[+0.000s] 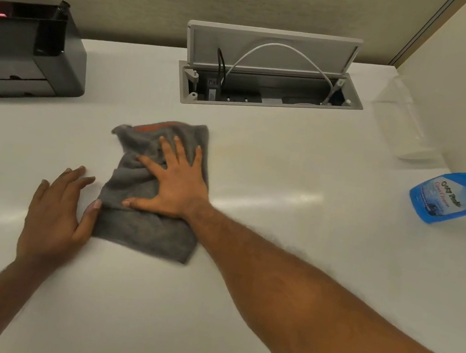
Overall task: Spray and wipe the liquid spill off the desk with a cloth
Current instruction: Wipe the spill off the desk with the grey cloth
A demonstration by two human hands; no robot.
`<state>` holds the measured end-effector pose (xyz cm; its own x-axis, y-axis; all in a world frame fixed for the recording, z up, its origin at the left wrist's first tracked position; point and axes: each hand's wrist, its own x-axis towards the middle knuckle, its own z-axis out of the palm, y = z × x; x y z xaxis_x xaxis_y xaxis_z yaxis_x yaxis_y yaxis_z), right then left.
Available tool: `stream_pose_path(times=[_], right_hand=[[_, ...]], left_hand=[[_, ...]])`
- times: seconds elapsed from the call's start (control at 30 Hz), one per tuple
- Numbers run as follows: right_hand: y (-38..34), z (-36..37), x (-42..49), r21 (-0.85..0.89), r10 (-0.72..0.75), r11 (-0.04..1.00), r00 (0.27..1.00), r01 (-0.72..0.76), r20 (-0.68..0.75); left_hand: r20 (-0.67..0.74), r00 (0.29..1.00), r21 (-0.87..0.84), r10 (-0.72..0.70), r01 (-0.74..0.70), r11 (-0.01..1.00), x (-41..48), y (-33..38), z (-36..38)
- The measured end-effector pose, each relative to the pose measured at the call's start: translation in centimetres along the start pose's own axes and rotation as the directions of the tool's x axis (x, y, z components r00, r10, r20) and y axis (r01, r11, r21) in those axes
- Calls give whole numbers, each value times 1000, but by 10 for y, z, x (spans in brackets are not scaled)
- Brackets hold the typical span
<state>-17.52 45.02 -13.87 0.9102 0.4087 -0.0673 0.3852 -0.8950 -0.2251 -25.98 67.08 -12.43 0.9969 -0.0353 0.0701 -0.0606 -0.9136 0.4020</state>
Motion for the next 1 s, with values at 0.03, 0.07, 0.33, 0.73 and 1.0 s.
stream_pose_path(times=[0.03, 0.07, 0.33, 0.73, 1.0], right_hand=[[-6, 3, -14, 16, -24, 1000, 999, 25, -25], [-10, 6, -30, 42, -37, 998, 998, 39, -58], [29, 2, -162, 326, 88, 945, 927, 39, -364], [163, -30, -173, 251, 596, 802, 755, -543, -271], [190, -49, -82, 156, 578, 815, 803, -559, -145]], left_hand=[[-3, 1000, -18, -4, 3, 1000, 0, -1, 0], [-3, 1000, -32, -4, 4, 999, -1, -1, 0], [14, 1000, -33, 10, -9, 999, -2, -3, 0], [8, 1000, 0, 18, -18, 1000, 0, -10, 4], [-3, 1000, 11, 9, -9, 1000, 2, -8, 5]])
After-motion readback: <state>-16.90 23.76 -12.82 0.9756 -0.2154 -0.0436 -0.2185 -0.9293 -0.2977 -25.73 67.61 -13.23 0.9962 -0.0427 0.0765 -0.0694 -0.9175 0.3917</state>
